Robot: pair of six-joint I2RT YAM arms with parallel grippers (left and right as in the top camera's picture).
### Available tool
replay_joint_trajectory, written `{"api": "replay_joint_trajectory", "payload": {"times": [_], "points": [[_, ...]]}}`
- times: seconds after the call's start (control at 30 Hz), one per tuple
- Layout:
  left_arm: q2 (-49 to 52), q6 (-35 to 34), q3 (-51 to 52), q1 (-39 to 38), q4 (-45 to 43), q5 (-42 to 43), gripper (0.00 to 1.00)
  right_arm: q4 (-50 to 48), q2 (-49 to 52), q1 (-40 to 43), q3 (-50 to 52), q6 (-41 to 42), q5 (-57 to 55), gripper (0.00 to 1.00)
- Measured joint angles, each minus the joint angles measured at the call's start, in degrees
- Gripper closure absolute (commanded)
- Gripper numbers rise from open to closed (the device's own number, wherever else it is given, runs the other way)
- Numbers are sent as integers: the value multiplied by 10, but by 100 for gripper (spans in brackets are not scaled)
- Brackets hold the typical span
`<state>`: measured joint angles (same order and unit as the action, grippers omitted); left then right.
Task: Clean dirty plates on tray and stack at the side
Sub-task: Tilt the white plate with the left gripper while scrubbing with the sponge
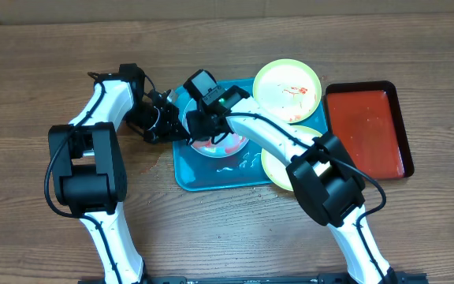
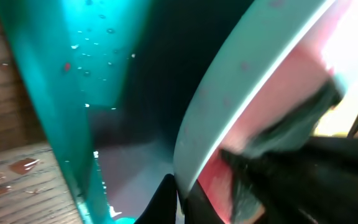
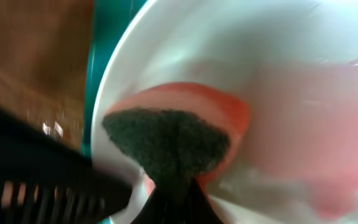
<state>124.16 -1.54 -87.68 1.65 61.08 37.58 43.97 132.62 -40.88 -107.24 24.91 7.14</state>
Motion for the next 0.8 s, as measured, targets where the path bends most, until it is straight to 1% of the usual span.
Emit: {"api": "replay_joint_trajectory", "payload": {"times": [0.13,0.33,0.57,0.8], "points": [[0,0,0,-1,5,8,96,-19,0,14,0,10,-49,96],[0,0,0,-2,14,19,96,-9,0,59,0,15,-132,96],[0,-11,0,-2,16,10,96,82,0,110,-1,18,-161,96],[0,-36,0,-2,-19,-12,96,172,0,97,-3,19,-123,96]]}}
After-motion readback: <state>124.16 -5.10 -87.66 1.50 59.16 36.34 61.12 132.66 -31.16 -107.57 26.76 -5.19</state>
